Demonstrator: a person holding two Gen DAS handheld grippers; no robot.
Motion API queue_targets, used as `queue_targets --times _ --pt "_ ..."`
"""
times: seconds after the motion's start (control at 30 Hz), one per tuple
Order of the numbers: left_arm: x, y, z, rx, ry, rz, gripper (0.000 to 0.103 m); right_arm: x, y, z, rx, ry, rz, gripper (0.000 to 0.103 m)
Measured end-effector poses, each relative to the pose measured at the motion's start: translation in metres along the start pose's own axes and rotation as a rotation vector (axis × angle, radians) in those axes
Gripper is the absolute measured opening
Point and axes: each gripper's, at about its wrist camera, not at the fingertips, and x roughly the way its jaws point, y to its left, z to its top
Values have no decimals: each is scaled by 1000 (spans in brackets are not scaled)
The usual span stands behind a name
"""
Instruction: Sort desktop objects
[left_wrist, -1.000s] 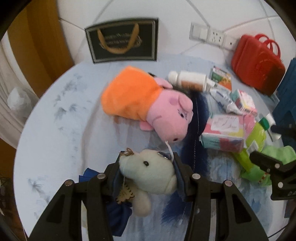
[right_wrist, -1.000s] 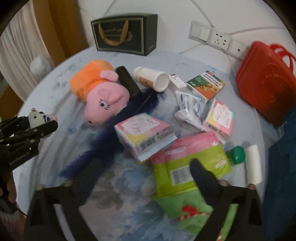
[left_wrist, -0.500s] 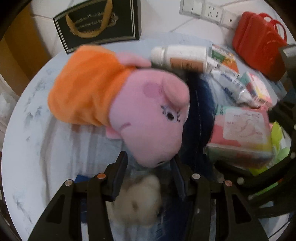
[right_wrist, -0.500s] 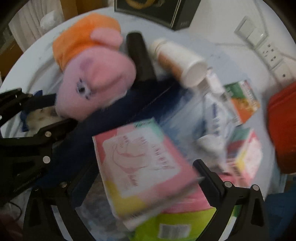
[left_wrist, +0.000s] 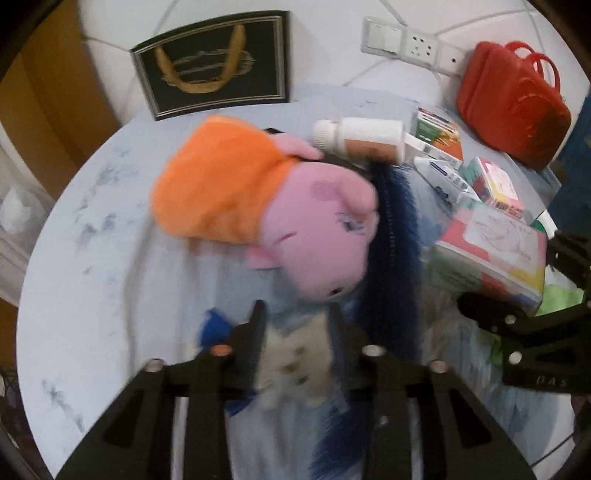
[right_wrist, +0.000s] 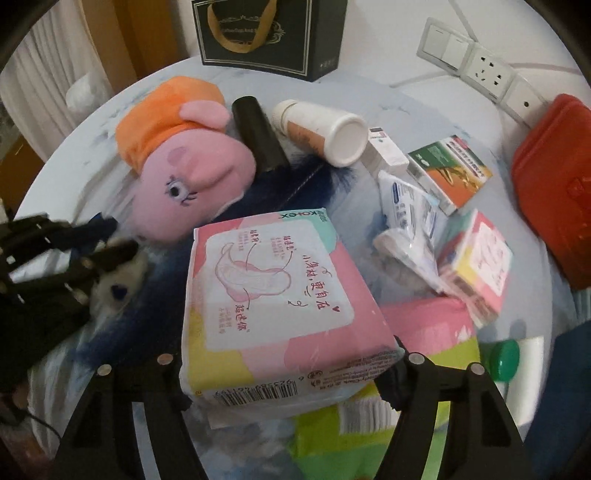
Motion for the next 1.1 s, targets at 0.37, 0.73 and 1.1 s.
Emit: queue_targets --times 0.37,0.73,1.1 --pt "17 19 -17 62 56 -59 76 23 25 -8 64 40 25 99" --pt "37 26 -35 149 134 18 76 22 25 -15 69 66 30 90" --pt "48 11 -3 176 83 -18 73 25 34 0 18 45 -23 99"
